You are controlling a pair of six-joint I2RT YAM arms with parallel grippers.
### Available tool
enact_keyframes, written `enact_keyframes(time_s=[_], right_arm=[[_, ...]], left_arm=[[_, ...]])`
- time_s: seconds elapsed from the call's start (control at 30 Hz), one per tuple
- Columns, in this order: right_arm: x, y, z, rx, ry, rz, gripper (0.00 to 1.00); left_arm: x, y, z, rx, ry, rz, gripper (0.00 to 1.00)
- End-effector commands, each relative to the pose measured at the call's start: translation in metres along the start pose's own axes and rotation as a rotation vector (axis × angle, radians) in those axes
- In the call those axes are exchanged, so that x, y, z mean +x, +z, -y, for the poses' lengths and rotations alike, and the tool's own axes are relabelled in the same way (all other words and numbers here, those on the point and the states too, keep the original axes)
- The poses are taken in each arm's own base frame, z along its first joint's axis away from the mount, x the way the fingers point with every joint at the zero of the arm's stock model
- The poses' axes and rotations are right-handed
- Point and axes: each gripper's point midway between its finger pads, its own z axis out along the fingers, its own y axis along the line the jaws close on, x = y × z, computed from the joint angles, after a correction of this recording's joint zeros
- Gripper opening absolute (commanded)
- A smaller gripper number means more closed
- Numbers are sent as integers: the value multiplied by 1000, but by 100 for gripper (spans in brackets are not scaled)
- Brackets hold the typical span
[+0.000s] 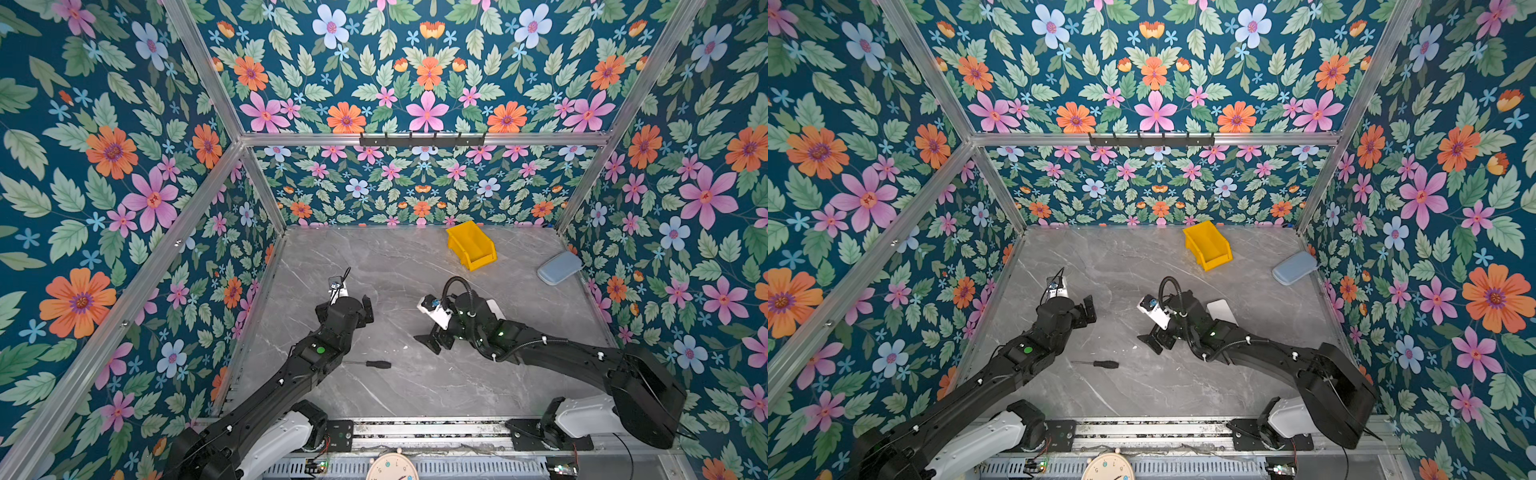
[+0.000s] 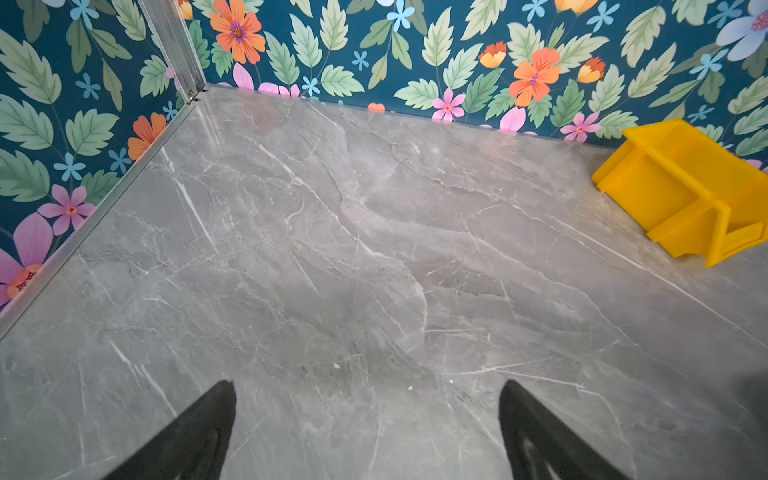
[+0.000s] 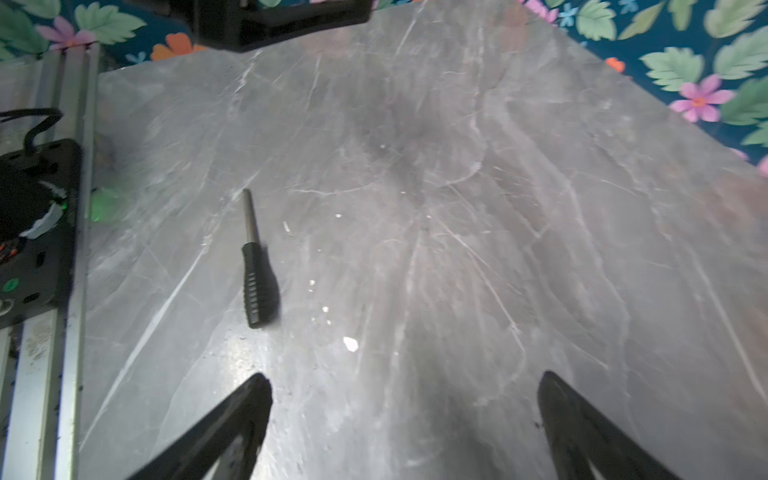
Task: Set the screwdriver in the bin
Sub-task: 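Reach the right gripper toward the black-handled screwdriver while the left arm lifts, then lower the right gripper and close it on the screwdriver handle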
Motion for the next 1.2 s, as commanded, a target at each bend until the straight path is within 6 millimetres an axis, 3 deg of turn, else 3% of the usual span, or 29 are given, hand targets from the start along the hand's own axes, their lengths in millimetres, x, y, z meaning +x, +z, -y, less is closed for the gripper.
enact_keyframes(time_s=[0.0, 0.23, 0.27, 0.53, 0.7, 1.07, 1.17], right_arm=[[-11, 18, -22, -64, -89, 25, 99], [-8, 54, -66, -191, -168, -6, 98], [2, 65, -71, -210, -176, -36, 97], [21, 103, -98, -303, -231, -100, 90], [33, 119, -104, -313, -263, -144, 87], [55, 127, -101, -301, -265, -224, 77], [61, 128, -99, -286, -273, -238, 67]], left_arm=[[5, -1, -6, 3, -17, -45, 100], [11, 3, -28, 14, -128, -108, 100], [13, 3, -30, 21, -142, -116, 100], [15, 5, -37, 32, -166, -144, 100], [19, 2, -42, 19, -158, -143, 100], [21, -3, -46, 14, -135, -138, 100], [21, -3, -46, 12, -130, -137, 100]])
